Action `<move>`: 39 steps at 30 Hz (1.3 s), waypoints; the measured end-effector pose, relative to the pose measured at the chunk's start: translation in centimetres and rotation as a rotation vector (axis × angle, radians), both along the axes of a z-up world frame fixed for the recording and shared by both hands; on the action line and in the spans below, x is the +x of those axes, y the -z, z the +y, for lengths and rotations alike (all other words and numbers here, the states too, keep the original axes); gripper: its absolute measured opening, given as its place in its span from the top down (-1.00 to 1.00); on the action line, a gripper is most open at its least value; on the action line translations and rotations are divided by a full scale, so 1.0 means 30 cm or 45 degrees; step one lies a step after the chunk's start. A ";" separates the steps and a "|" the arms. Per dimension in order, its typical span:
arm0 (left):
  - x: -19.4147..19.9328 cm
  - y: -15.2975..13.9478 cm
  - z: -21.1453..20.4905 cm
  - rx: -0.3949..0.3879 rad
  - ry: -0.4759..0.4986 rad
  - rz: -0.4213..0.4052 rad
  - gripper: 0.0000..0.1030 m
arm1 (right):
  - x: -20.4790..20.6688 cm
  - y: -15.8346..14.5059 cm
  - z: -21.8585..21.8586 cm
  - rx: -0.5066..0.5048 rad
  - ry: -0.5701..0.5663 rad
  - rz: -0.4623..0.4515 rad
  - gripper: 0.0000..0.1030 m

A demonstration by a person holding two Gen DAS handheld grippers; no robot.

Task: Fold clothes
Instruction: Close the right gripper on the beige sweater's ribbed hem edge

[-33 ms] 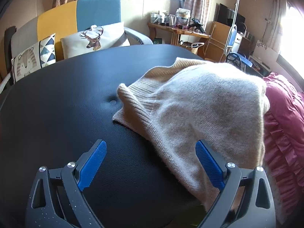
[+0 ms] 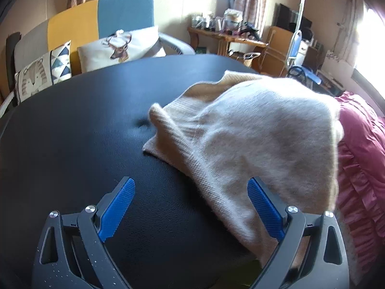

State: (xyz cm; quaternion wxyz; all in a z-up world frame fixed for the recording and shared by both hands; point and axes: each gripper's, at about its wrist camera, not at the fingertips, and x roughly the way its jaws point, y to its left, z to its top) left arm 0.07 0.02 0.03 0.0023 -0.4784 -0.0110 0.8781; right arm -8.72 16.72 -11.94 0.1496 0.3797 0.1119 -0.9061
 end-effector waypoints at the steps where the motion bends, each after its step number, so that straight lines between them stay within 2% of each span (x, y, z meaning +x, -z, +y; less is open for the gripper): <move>1: 0.002 -0.001 0.000 -0.002 0.004 0.002 0.20 | 0.005 0.010 -0.003 0.013 0.001 -0.008 -0.88; 3: 0.011 0.000 0.004 -0.016 0.010 0.007 0.20 | 0.014 0.030 -0.009 0.039 0.002 -0.024 -0.88; 4: 0.041 0.000 -0.010 -0.012 -0.006 0.042 0.20 | 0.019 0.040 -0.012 0.052 0.003 -0.032 -0.88; 5: 0.077 0.001 -0.026 -0.012 -0.018 0.065 0.20 | 0.000 0.066 -0.023 0.068 0.007 -0.094 -0.88; 8: 0.072 0.029 -0.069 0.006 -0.022 0.003 0.20 | -0.048 0.078 0.029 -0.029 0.016 -0.156 -0.88; 10: 0.093 0.038 -0.109 0.020 -0.029 -0.010 0.20 | -0.067 0.077 0.028 -0.006 0.002 -0.149 -0.88; 12: 0.049 0.044 -0.050 -0.012 -0.062 -0.058 0.20 | -0.082 0.075 0.018 0.022 -0.009 -0.139 -0.88; 23: 0.057 0.075 -0.024 -0.009 -0.066 -0.075 0.20 | -0.125 0.082 -0.010 0.005 0.002 -0.149 -0.87; 24: 0.058 0.076 -0.024 -0.010 -0.063 -0.077 0.20 | -0.125 0.086 -0.009 0.004 0.005 -0.146 -0.82; 27: 0.054 0.077 -0.024 -0.009 -0.057 -0.087 0.20 | -0.132 0.084 -0.005 0.001 0.021 -0.135 -0.44; 29: 0.053 0.081 -0.024 -0.005 -0.061 -0.090 0.20 | -0.139 0.080 0.003 0.006 0.032 -0.128 -0.10; 31: 0.056 0.084 -0.019 -0.004 -0.064 -0.090 0.20 | -0.143 0.083 0.012 0.009 0.048 -0.122 0.42; 34: 0.063 0.087 -0.011 -0.002 -0.065 -0.088 0.20 | -0.152 0.085 0.042 -0.029 0.077 -0.128 0.70; 39: 0.071 0.086 -0.011 0.004 -0.068 -0.091 0.20 | -0.135 0.068 0.077 -0.144 0.096 -0.129 0.86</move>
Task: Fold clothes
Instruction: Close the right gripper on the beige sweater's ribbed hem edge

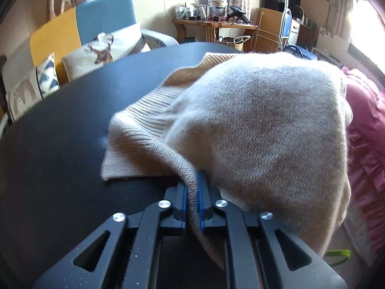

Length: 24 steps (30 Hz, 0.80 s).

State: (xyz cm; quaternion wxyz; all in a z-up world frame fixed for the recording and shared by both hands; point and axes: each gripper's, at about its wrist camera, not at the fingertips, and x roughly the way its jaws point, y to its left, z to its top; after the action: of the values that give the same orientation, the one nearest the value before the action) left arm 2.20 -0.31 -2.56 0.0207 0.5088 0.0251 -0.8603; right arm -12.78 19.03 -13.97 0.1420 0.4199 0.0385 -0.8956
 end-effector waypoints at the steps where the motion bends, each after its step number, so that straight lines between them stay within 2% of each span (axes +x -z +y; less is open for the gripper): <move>1: -0.001 -0.002 -0.004 0.001 -0.002 -0.002 0.20 | 0.006 -0.011 0.003 -0.033 0.003 0.004 0.86; 10: -0.012 -0.006 -0.037 0.025 -0.024 -0.011 0.20 | 0.042 -0.187 -0.027 -0.390 -0.077 0.051 0.86; 24: 0.016 -0.010 -0.096 0.050 -0.095 -0.001 0.20 | 0.118 -0.299 -0.100 -0.564 -0.179 0.085 0.86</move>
State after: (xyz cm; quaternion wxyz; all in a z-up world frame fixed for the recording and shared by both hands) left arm 2.67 -3.19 -2.27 0.0428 0.5082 0.0611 -0.8580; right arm -9.25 16.04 -5.00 0.2912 0.3448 -0.1252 -0.8835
